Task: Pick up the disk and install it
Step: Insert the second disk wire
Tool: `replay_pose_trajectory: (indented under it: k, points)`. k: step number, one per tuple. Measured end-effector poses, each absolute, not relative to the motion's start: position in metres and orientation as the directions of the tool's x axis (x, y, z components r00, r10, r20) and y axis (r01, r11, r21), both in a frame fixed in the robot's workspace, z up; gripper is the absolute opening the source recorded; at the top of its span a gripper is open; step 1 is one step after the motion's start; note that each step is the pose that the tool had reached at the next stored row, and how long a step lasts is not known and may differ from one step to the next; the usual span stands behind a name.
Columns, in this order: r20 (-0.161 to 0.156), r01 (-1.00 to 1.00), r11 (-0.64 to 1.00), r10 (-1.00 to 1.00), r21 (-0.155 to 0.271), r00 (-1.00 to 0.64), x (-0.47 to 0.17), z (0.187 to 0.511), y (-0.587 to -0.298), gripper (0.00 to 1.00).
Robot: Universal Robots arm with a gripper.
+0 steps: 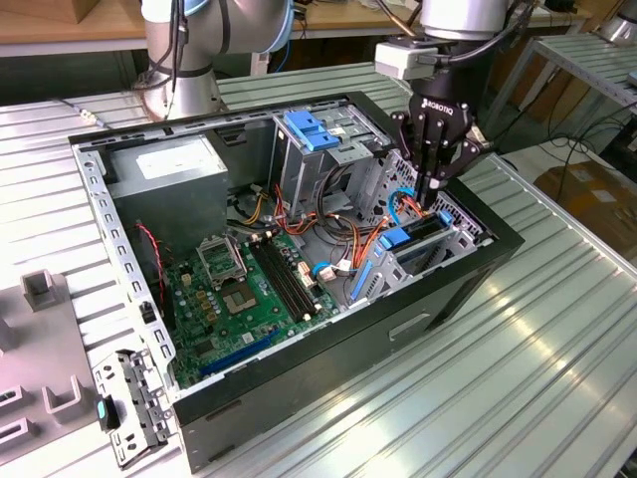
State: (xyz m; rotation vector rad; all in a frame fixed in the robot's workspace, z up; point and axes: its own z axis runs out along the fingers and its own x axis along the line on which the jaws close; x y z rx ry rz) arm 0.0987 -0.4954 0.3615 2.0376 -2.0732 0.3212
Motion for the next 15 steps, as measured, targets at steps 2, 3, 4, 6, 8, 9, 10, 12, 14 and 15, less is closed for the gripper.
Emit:
replay_pose_trajectory:
  k: [2,3,4,6,8,9,10,12,14,15]
  points:
    - [0.296,-1.0,0.015,-0.955,-0.005,-0.016,0.098,0.361,-0.5,0.16]
    - [0.294,-1.0,0.014,-0.956,-0.005,-0.015,0.097,0.361,-0.501,0.16]
    - [0.292,-1.0,0.011,-0.956,-0.006,-0.013,0.096,0.361,-0.503,0.16]
    - [0.29,-1.0,0.009,-0.957,-0.007,-0.011,0.095,0.36,-0.504,0.16]
    - [0.286,-1.0,0.006,-0.958,-0.009,-0.008,0.093,0.359,-0.504,0.16]
    - [0.283,-1.0,0.005,-0.959,-0.009,-0.007,0.091,0.359,-0.505,0.16]
    - [0.281,-1.0,0.003,-0.96,-0.01,-0.006,0.09,0.359,-0.505,0.16]
    - [0.277,-1.0,-0.001,-0.961,-0.011,-0.002,0.087,0.358,-0.505,0.16]
    - [0.277,-1.0,-0.001,-0.961,-0.011,-0.002,0.086,0.358,-0.505,0.16]
    - [0.278,-1.0,-0.001,-0.961,-0.011,-0.002,0.086,0.359,-0.505,0.16]
